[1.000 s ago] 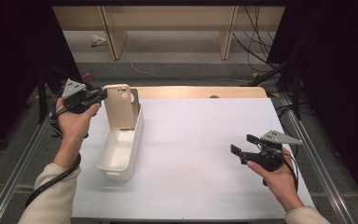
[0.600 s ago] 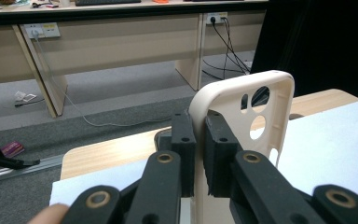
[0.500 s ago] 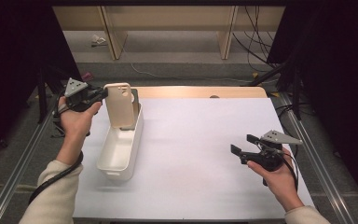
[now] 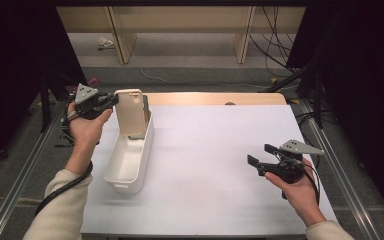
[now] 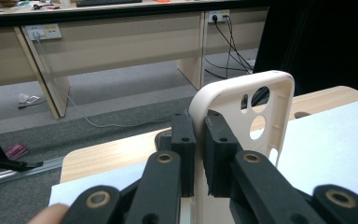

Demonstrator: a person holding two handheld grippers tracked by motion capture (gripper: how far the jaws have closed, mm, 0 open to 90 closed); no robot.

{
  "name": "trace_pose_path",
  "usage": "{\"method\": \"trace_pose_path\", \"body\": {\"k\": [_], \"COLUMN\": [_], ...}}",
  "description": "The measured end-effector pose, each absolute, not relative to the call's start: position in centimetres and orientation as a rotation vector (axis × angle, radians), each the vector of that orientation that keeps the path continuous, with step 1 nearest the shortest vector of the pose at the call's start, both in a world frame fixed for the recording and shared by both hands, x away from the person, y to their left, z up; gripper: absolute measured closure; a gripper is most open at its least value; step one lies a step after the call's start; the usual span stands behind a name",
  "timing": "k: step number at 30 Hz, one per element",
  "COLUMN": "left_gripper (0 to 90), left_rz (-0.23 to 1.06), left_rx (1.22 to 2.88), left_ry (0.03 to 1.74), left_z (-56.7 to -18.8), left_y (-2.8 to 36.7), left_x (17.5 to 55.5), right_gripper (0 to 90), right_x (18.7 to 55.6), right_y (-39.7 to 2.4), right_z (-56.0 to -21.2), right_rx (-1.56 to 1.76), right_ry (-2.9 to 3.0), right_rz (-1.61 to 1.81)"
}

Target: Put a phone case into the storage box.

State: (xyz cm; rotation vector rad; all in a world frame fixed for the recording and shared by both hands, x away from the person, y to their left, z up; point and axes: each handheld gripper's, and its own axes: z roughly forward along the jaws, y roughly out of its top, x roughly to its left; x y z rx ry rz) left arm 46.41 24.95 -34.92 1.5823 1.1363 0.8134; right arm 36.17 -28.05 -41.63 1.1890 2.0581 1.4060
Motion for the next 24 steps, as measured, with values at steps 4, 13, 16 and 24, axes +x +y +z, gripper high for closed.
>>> {"method": "trace_pose_path", "body": {"k": [4,13,16,24], "left_gripper": [83.9,83.9,83.9,83.8], "left_rz": [0.814,0.808,0.808,0.799], "left_rx": [1.584,1.587,1.59,1.604], "left_ry": [1.137,1.139,1.137,1.136], "left_z": [-35.2,-36.0,-36.2,-37.0], "left_y": [24.9,25.0,24.9,24.8], "left_x": [46.7,47.1,47.3,47.7], "right_gripper": [18.8,18.8,18.8,18.9], "right_x": [36.2,36.1,36.2,36.2], "right_y": [-28.1,-28.0,-28.0,-28.1], "right_z": [-41.6,-41.6,-41.6,-41.6], "right_rx": [1.189,1.189,1.187,1.19], "right_ry": [2.057,2.056,2.056,2.058], "right_rz": [1.406,1.407,1.407,1.408]}}
